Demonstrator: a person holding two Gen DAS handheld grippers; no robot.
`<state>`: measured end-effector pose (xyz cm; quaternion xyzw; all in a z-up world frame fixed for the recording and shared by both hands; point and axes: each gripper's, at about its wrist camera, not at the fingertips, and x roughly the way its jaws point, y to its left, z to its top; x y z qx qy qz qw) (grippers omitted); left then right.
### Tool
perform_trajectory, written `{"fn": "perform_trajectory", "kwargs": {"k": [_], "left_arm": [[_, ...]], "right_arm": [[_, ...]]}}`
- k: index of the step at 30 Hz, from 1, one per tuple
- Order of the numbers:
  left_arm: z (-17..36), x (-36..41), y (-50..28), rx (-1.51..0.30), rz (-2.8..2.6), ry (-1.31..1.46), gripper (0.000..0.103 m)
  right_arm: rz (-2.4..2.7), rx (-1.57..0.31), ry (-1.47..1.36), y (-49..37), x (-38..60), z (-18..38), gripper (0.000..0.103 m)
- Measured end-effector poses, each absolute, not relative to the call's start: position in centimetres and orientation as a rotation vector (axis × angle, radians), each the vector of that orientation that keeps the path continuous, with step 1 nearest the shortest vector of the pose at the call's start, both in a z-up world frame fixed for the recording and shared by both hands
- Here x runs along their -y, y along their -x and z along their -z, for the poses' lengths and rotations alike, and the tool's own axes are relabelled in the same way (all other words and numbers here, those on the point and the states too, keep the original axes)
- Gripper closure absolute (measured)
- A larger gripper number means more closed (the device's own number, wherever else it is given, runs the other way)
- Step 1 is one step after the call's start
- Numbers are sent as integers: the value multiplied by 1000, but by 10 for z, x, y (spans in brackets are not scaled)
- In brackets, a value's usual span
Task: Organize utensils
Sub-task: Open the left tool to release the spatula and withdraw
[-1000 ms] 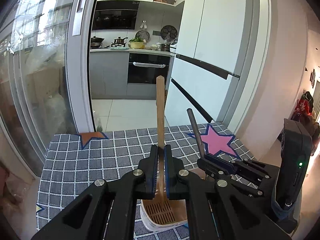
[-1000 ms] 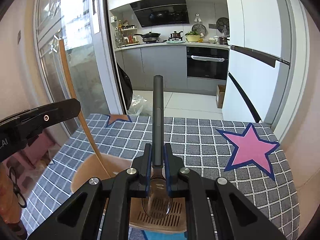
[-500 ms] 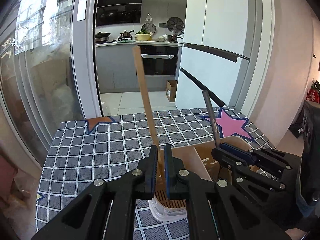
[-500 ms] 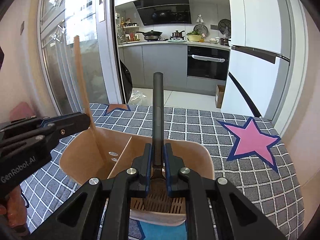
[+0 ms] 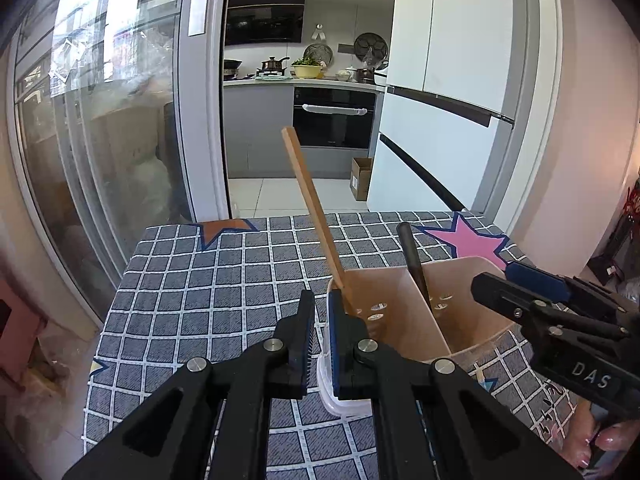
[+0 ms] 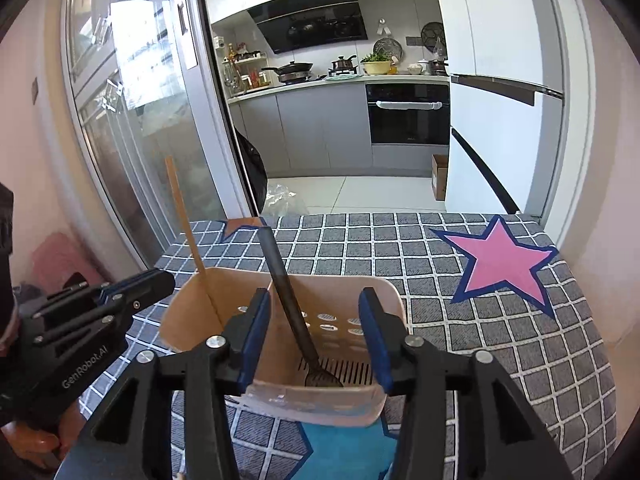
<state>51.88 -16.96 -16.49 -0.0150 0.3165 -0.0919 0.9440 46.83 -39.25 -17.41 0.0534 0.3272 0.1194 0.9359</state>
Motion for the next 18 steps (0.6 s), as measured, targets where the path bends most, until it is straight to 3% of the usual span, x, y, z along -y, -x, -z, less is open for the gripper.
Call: {"fn": "perform_trajectory", "kwargs": {"k": [5, 18], "left_arm": [[166, 156, -494, -674, 179, 68, 65], [187, 143, -422, -771, 207, 88, 65]], "right_arm": [[-224, -692, -154, -441, 403, 168, 29], [-144, -797, -235, -359, 423, 178, 24]]}}
